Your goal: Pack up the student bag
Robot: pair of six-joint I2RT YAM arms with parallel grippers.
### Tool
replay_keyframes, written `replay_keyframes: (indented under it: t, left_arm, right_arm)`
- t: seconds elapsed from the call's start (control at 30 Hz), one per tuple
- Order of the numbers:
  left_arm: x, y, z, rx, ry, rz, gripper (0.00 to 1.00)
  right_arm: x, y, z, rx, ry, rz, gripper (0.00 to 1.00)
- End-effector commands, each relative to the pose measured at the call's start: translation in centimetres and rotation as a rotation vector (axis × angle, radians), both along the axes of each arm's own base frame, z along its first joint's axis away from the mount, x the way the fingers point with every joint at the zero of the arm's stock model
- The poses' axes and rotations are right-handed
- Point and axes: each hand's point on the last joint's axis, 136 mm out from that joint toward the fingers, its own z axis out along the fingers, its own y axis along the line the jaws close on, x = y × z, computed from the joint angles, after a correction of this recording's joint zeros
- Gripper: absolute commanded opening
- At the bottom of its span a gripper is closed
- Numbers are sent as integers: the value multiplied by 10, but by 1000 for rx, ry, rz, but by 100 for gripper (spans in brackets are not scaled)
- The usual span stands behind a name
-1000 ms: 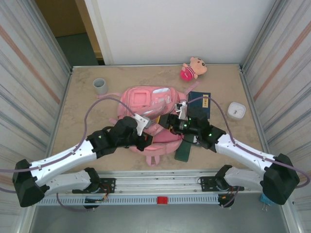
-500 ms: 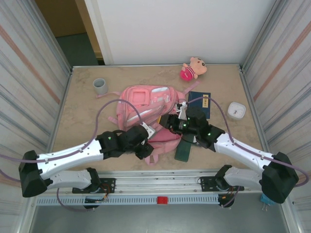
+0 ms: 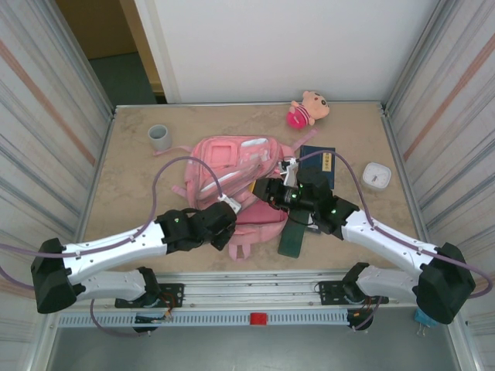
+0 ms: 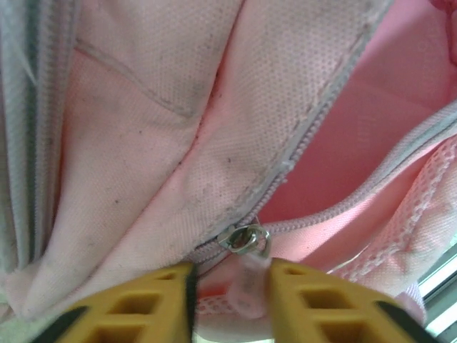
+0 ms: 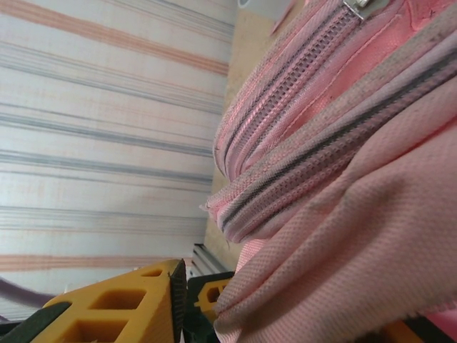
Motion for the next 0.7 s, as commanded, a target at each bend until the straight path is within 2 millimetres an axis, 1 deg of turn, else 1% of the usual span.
replay_keyframes:
  t: [0.0, 0.07, 0.1, 0.17, 0.2, 0.27, 0.33, 0.4, 0.5, 0.6, 0.67]
  left_arm:
    - [5, -6, 3, -45, 7, 2, 13]
    - [0, -8, 3, -81, 59, -22, 5]
    - [-3, -11, 3, -113, 84, -39, 3]
    - [-13, -24, 8, -232, 158, -92, 0]
    - [-16, -28, 11, -288, 178, -101, 0]
    - [-18, -36, 14, -383, 202, -116, 0]
    - [-16, -39, 14, -423, 202, -112, 0]
    - [-15, -40, 14, -439, 212, -110, 0]
    - [-18, -47, 17, -474, 239, -133, 0]
    - [-21, -56, 23, -525, 256, -162, 0]
    - [-22, -55, 22, -520, 259, -159, 0]
  right_arm:
    - [5, -3, 50, 78, -132, 5, 37]
    - [12, -11, 42, 70, -115, -16, 37]
    - [15, -14, 39, 73, -106, -21, 37]
    - [17, -17, 35, 86, -93, -23, 38]
    - [17, -17, 34, 88, -89, -22, 40]
    - [14, -17, 31, 94, -81, -24, 49]
    - [10, -16, 29, 104, -78, -37, 55]
    - [5, -15, 24, 107, -84, -56, 58]
    - [0, -12, 16, 120, -58, -87, 59]
    - [-1, -10, 6, 95, -51, -108, 59]
    - [0, -9, -1, 80, -43, -117, 56]
